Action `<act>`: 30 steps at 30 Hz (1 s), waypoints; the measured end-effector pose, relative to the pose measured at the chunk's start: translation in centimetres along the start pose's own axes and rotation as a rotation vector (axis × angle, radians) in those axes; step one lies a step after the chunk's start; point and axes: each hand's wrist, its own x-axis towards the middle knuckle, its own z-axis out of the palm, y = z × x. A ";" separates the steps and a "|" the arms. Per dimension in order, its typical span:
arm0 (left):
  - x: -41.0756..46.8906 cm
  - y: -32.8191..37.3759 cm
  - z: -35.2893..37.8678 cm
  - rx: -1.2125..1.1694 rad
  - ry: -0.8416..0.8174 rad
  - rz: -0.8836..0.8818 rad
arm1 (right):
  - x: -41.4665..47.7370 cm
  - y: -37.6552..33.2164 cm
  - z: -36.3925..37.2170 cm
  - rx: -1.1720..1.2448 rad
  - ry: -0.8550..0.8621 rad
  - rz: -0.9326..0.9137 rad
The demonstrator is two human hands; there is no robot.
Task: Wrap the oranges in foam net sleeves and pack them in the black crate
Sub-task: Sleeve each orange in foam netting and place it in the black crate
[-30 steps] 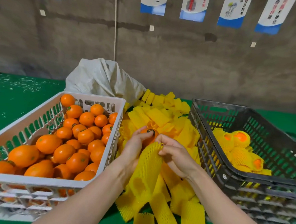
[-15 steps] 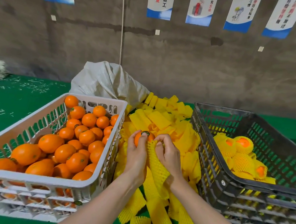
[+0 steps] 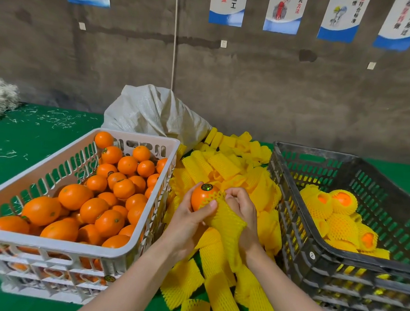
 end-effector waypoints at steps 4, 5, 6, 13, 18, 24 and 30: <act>-0.1 -0.7 0.3 0.104 0.022 0.090 | -0.7 -0.3 0.3 0.091 0.005 0.058; -0.2 -0.8 0.5 0.140 0.033 0.099 | -0.8 -0.4 0.4 0.050 0.013 0.050; -0.3 -0.8 0.7 0.169 0.042 0.105 | -0.9 -0.5 0.4 -0.002 0.022 0.031; 0.2 -0.2 1.1 0.091 0.172 -0.006 | -0.7 -1.1 0.6 -0.235 0.118 -0.218; 0.6 -0.9 0.6 0.071 0.111 0.021 | 1.2 -1.4 -0.5 -0.149 0.184 -0.230; 0.8 -0.4 0.2 0.062 -0.008 -0.001 | 2.4 -0.8 -0.8 -0.014 0.127 -0.085; 1.6 -0.7 0.9 0.050 0.122 -0.008 | 2.7 0.3 0.0 0.141 -0.009 0.219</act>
